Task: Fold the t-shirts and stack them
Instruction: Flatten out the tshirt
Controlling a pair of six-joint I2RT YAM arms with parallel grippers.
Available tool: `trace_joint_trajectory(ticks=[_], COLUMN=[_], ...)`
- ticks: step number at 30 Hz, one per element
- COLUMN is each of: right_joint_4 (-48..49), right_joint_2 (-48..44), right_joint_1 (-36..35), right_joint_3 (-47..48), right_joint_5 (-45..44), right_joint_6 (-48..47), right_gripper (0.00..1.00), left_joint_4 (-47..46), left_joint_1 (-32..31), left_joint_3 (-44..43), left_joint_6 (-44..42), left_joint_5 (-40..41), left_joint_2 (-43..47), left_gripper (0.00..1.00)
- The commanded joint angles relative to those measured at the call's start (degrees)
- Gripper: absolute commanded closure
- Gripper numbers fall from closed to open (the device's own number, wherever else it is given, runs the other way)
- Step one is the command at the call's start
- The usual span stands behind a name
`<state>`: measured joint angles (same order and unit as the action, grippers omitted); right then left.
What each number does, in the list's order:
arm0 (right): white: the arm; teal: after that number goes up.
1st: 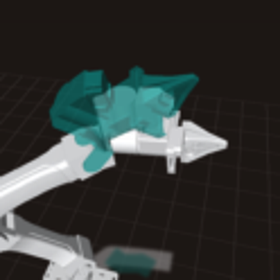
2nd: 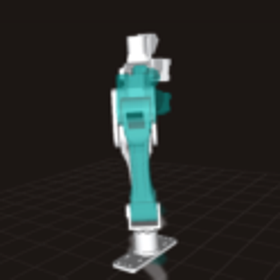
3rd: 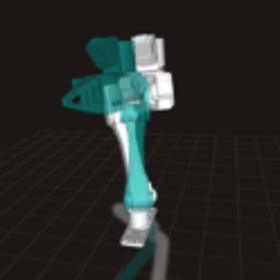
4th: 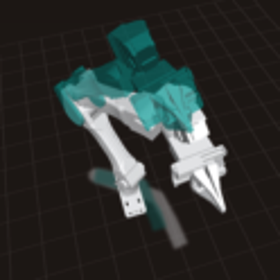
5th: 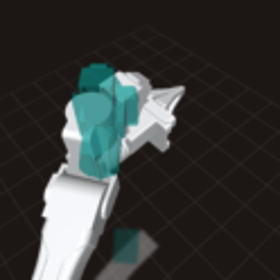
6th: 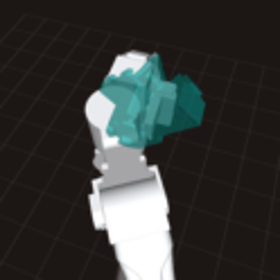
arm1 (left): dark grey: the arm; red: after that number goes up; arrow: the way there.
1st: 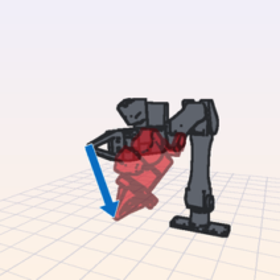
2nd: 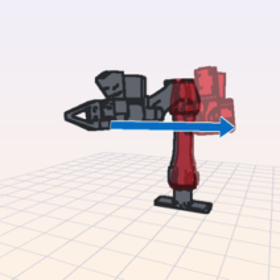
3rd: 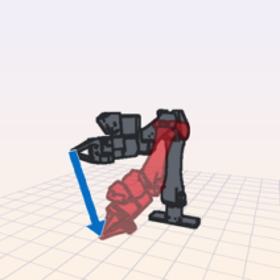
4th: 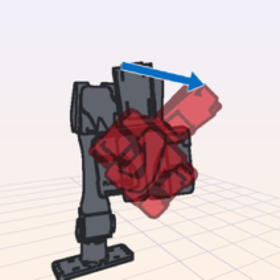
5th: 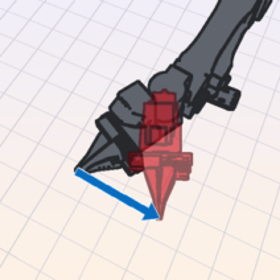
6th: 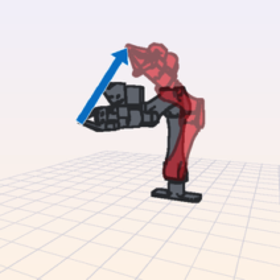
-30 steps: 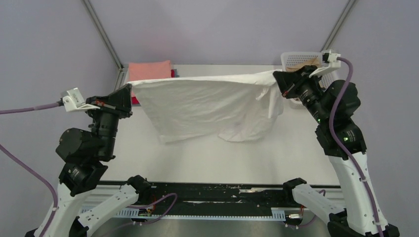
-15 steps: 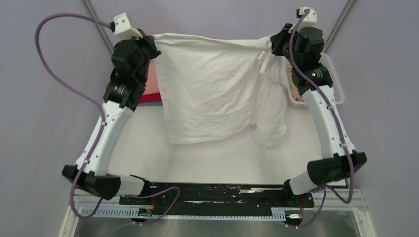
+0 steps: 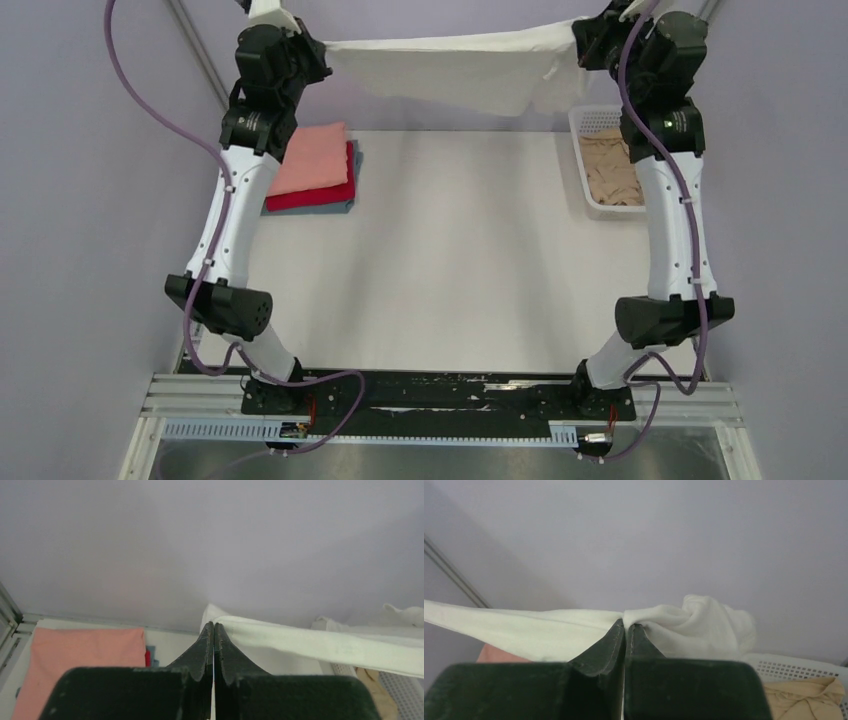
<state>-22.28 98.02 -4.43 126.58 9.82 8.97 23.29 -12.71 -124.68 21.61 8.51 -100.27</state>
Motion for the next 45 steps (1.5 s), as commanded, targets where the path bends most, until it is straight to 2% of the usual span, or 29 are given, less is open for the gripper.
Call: trace_joint_trajectory(ticks=[1,4,7,10,11,12,14,15,16,17,18,21,22,24,25,26,27,28,30,37,42,45], right_joint_4=[-10.4,-19.3,-22.1,-22.6,-23.0,-23.5,-25.5,-26.4,-27.4,-28.0,-28.2,-28.0,-27.5,-25.6,-25.0,-24.6,-24.6,-24.6,-24.6,-25.1,-23.2,-19.6], right_joint_2=[-9.1,-15.8,-22.4,-25.4,-25.6,-25.4,-23.5,-22.2,-21.1,-20.2,-19.9,-21.9,-23.4,-27.0,-29.0,-30.8,-32.7,-34.5,-38.0,-49.9,-50.7,-47.7], right_joint_1=[-0.2,-1.3,-5.5,-12.0,-14.3,-16.3,-18.8,-19.4,-19.6,-19.7,-19.7,-19.8,-19.8,-19.8,-19.7,-19.7,-19.7,-19.5,-19.3,-17.1,-15.2,-14.9], right_joint_3=[-7.7,-20.9,-40.7,-54.2,-57.1,-59.6,-62.8,-63.8,-64.4,-65.0,-65.4,-66.0,-66.4,-68.0,-69.4,-71.2,-72.5,-73.7,-76.2,-86.9,-93.7,-95.3], right_joint_5=[-1.6,-2.2,-5.4,-11.8,-13.2,-14.3,-16.3,-16.9,-17.5,-18.7,-19.8,-23.9,-24.4,-24.7,-24.9,-25.1,-26.1,-27.4,-27.3,-20.9,-19.5,-19.6], right_joint_6=[0.4,1.4,5.6,12.1,13.4,14.7,16.1,16.1,16.3,16.6,16.7,18.6,18.9,19.1,19.1,19.2,19.8,21.0,23.5,31.0,35.5,35.8], right_gripper=[1.0,1.0,1.0,1.0,0.99,0.95,0.79,0.62,0.54,0.51,0.43,0.18,0.09,0.0,0.0,0.0,0.0,0.0,0.0,0.02,0.26,0.32], left_joint_4=[-5.3,-5.9,-8.5,-9.4,-9.5,-9.2,-7.5,-6.6,-6.1,-4.7,-3.8,-0.3,-0.3,0.6,0.9,1.4,1.7,2.4,3.0,-1.2,-11.0,-14.7], left_joint_1=[0.6,0.6,0.6,0.5,0.6,0.6,0.5,0.5,0.5,0.5,0.5,0.5,0.5,0.5,0.5,0.5,0.5,0.5,0.4,-2.0,-10.2,-13.9], left_joint_3=[12.4,29.1,45.1,63.6,66.7,72.4,79.1,82.6,84.0,85.6,86.1,87.3,87.7,88.4,88.5,88.5,88.2,87.9,87.2,86.1,86.2,85.2], left_joint_6=[-0.7,0.5,3.4,11.7,13.7,17.3,23.4,26.2,27.2,28.8,29.2,31.0,30.9,31.5,31.8,31.9,31.7,31.7,31.1,23.0,19.2,18.4], left_joint_5=[-0.5,0.5,0.9,3.7,4.2,4.4,5.8,7.2,8.4,9.0,9.9,11.3,11.8,12.7,12.8,13.1,13.1,12.9,11.6,-1.5,-11.8,-15.4], left_joint_2=[12.6,18.7,26.1,30.7,32.3,32.9,34.6,34.9,35.3,35.4,35.9,38.0,39.3,41.0,41.5,42.3,42.7,43.5,45.0,47.6,41.9,35.4], left_gripper=[1.0,1.0,1.0,1.0,1.0,1.0,1.0,1.0,1.0,0.99,0.99,0.96,0.87,0.67,0.63,0.49,0.4,0.21,0.03,0.0,0.0,0.0])
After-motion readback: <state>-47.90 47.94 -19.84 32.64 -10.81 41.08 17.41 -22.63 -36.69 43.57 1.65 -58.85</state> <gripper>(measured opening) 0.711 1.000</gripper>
